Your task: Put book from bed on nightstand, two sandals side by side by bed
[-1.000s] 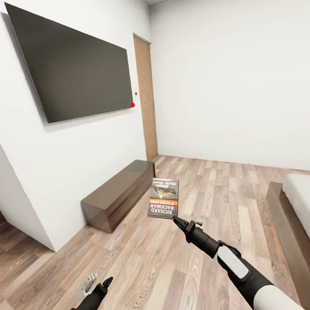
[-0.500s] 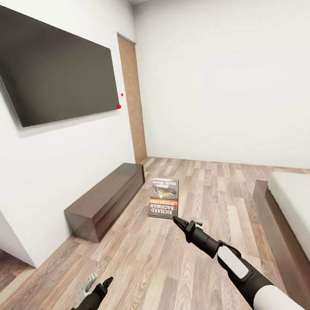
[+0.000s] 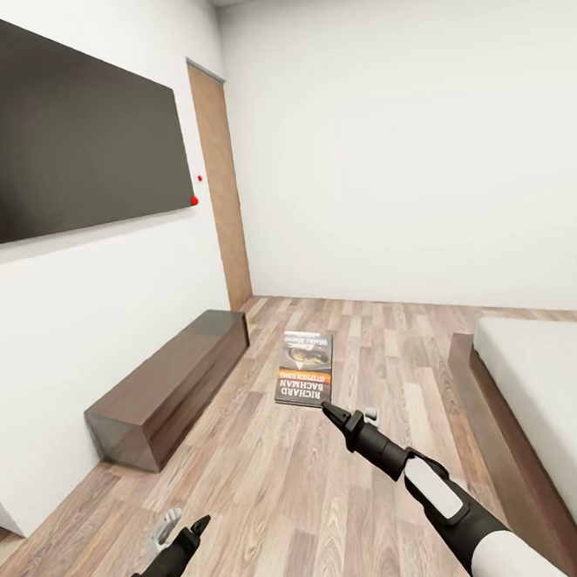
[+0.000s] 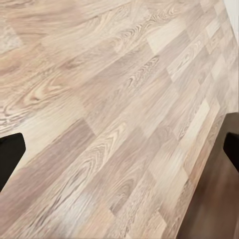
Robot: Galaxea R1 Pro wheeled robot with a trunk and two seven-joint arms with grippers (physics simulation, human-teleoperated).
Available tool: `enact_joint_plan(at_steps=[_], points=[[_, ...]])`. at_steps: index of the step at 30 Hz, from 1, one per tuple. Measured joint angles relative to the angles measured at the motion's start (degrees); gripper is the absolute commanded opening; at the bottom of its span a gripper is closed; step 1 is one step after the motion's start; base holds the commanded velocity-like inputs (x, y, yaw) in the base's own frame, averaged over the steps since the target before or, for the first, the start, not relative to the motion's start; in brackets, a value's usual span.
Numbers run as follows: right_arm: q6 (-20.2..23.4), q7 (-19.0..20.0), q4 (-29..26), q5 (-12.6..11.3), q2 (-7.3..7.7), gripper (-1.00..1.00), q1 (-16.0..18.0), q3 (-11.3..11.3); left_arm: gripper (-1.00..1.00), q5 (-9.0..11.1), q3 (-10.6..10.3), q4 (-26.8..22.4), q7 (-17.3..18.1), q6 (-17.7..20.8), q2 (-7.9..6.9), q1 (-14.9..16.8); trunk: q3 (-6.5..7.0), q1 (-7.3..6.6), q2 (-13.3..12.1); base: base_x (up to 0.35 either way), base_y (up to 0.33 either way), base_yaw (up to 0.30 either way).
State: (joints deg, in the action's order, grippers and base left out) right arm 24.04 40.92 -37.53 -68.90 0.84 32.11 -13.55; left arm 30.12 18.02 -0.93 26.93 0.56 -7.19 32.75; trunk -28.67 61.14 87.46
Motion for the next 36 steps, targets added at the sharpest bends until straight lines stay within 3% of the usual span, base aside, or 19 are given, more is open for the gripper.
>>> enact_joint_plan(at_steps=[36], points=[[0.0, 0.03, 0.0, 0.0, 0.03, -1.0, 0.0, 0.03, 1.0, 0.0, -0.1, 0.0, 0.03, 0.0, 0.09, 0.0, 0.0, 0.0, 0.0, 0.143, 0.0, -0.164]])
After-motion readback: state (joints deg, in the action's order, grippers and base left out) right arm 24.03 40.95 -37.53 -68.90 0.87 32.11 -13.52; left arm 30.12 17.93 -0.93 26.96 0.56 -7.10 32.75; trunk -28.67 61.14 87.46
